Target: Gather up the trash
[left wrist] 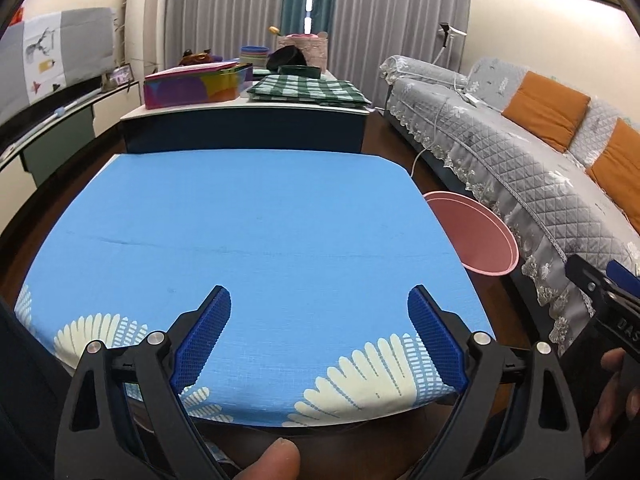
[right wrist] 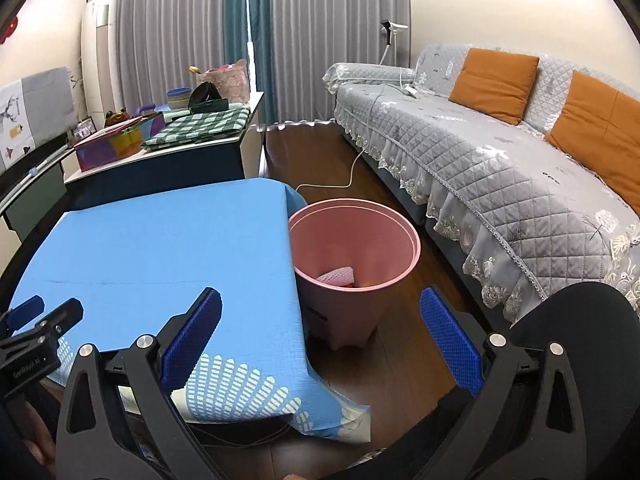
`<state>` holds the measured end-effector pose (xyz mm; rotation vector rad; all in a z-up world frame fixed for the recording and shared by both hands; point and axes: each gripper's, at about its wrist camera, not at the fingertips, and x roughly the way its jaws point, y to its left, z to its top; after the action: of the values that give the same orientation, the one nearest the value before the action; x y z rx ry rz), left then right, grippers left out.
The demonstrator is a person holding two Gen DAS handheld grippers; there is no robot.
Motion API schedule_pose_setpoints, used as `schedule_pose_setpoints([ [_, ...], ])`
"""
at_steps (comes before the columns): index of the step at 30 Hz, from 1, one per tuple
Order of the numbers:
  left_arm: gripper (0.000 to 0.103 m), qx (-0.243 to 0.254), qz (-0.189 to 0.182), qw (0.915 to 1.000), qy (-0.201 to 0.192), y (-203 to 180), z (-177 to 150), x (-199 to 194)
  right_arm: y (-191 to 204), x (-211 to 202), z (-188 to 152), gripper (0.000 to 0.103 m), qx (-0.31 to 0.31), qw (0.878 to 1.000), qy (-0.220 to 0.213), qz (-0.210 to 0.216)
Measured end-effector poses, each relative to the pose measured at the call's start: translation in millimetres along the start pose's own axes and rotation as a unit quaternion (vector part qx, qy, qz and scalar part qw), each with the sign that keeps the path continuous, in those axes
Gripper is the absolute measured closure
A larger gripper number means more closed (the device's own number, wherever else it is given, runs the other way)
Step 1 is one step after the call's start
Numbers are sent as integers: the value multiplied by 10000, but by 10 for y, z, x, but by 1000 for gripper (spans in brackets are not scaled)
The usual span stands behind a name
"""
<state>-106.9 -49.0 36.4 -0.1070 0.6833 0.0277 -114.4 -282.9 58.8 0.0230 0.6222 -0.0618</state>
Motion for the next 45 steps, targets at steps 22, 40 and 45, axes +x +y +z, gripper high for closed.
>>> schedule_pose_setpoints([
  [22,10,64,-94,9999,-4,-82,-14,17,154,73,-8,5,-278,9996,-54,-25],
  [40,10,73,-202,9998,32,-86,-17,30,111,88,-5,5,-245,9997,-36,-43],
  [45,10,100,-212,9997,3,-94,-20,23,110,92,-5,5,-249,9997,-45,-41],
])
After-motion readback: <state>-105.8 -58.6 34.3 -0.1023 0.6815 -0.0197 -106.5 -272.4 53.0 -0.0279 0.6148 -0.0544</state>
